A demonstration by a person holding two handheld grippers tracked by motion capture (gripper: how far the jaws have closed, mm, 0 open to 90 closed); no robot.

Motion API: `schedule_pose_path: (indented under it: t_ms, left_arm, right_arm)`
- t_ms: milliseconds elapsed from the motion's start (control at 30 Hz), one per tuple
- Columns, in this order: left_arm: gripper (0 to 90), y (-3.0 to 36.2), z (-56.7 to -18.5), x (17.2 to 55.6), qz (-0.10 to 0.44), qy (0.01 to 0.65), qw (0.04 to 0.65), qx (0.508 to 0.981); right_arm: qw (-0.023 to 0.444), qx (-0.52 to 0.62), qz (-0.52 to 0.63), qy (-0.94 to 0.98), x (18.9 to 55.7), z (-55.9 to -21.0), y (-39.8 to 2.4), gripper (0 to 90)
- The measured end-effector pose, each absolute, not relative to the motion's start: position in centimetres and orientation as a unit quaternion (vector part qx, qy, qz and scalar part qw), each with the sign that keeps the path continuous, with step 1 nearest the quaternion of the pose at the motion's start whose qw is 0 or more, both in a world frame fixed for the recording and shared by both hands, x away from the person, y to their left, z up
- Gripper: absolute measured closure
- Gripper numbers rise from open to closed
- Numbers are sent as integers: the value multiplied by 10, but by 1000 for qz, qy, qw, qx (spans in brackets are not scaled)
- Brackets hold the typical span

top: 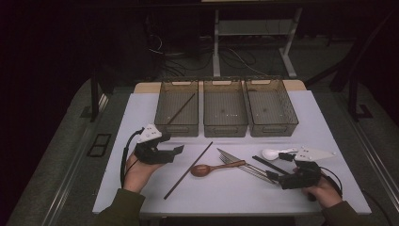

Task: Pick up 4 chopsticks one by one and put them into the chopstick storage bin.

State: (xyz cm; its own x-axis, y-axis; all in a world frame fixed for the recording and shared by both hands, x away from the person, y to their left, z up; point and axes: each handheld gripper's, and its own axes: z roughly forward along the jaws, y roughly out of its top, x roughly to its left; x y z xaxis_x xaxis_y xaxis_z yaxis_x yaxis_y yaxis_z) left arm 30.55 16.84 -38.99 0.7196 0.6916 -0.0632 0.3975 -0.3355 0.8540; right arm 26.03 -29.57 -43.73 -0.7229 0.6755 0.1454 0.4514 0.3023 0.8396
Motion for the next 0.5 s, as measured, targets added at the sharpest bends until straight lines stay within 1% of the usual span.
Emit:
schedule_pose_path:
  t_ms: [500]
  left_arm:
    - [322,168,-408,273,150,337,457,809]
  right_arm:
    - [120,352,472,799,260,-438,-295,108]
